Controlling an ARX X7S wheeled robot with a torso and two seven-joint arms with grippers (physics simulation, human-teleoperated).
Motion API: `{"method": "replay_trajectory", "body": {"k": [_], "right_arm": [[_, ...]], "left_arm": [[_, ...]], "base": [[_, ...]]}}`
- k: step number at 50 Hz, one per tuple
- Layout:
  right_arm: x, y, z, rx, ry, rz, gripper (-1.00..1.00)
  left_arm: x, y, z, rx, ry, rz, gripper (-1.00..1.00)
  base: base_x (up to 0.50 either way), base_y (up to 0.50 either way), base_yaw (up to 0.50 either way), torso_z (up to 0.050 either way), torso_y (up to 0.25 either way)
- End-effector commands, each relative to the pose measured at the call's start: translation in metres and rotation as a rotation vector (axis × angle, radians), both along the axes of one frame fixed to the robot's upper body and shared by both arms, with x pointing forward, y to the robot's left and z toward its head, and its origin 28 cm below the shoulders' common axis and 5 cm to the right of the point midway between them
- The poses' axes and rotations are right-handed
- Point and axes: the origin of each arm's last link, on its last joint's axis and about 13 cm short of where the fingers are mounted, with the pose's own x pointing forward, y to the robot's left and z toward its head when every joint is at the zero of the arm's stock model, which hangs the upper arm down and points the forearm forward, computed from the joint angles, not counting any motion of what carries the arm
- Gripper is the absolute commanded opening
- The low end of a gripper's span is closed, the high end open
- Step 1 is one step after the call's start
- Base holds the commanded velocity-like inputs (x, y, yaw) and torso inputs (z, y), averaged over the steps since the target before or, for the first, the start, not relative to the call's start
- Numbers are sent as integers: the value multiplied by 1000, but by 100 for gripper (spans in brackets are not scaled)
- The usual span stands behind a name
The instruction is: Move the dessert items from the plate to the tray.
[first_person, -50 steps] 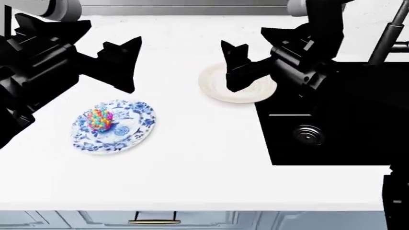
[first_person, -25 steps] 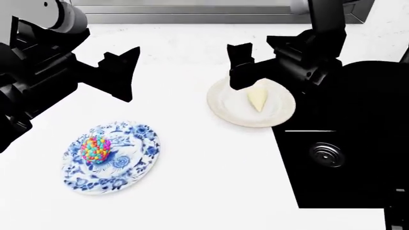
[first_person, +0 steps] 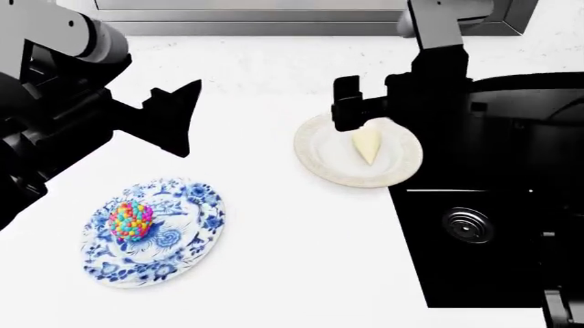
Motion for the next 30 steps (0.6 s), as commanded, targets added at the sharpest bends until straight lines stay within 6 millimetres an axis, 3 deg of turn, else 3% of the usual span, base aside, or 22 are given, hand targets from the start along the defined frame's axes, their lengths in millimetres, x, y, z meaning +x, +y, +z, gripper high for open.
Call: {"method": "replay_trajectory", "body": {"k": [1, 20, 30], "right_arm": [[14, 4, -3, -57, 86, -58, 100], [19, -6, 3, -68, -30, -185, 100], [23, -11, -21, 55, 71, -216, 100]], "left_arm": [[3, 0, -7, 17, 4, -11, 100], [-1, -1, -4, 43, 5, -45, 100], [-4, 1, -1, 69, -41, -50, 100]], "base": [[0, 0, 0, 0, 0], [0, 0, 0, 0, 0], [0, 0, 0, 0, 0]]}}
